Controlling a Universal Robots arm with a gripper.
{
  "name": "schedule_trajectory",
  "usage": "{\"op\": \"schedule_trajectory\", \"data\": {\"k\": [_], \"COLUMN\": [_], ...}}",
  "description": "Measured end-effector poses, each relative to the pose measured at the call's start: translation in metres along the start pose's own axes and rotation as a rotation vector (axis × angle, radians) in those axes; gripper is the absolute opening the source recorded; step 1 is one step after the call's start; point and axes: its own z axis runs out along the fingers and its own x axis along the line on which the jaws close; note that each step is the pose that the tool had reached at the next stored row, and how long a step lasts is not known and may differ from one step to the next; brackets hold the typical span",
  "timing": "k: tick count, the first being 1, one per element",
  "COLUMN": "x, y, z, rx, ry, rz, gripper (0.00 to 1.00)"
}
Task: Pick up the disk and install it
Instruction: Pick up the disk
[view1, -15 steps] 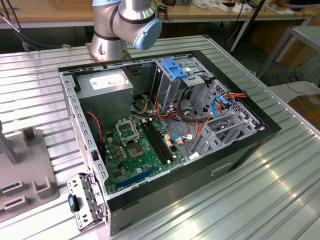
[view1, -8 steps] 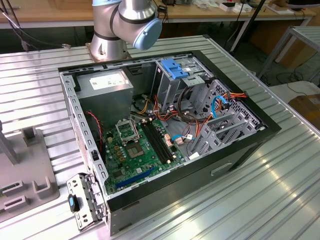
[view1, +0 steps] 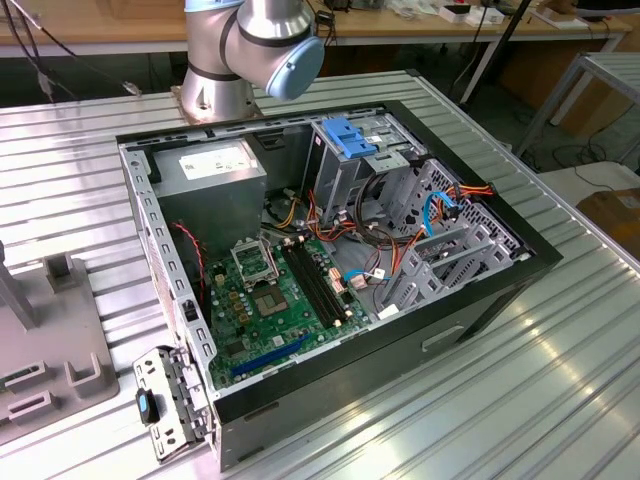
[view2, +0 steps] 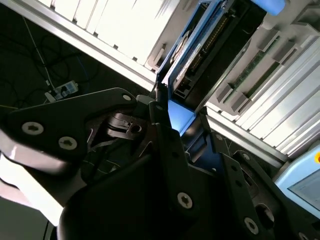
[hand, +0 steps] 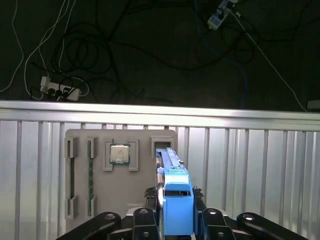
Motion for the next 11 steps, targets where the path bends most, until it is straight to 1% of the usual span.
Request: {"op": "schedule_trajectory", "data": {"k": [2, 4, 8, 9, 10, 11], "x": [-0.0002, -0.0007, -0.0013, -0.0016, -0.0017, -0.0018], "y": [0.0, 0.0, 0.0001, 0.0001, 0.0002, 0.0001], "z": [-0.0066, -0.021, -0.0385, -0.0467, -0.0515, -0.0543], "rx": [0.0001, 0.0003, 0.0006, 0.0007, 0.0007, 0.0006], "ry": [0.0, 0.0, 0.0001, 0.0, 0.0, 0.0001], "rz": [0.0, 0.0, 0.0, 0.0, 0.0, 0.0], "gripper": [0.36, 0.36, 0.36, 0.36, 0.36, 0.36]}}
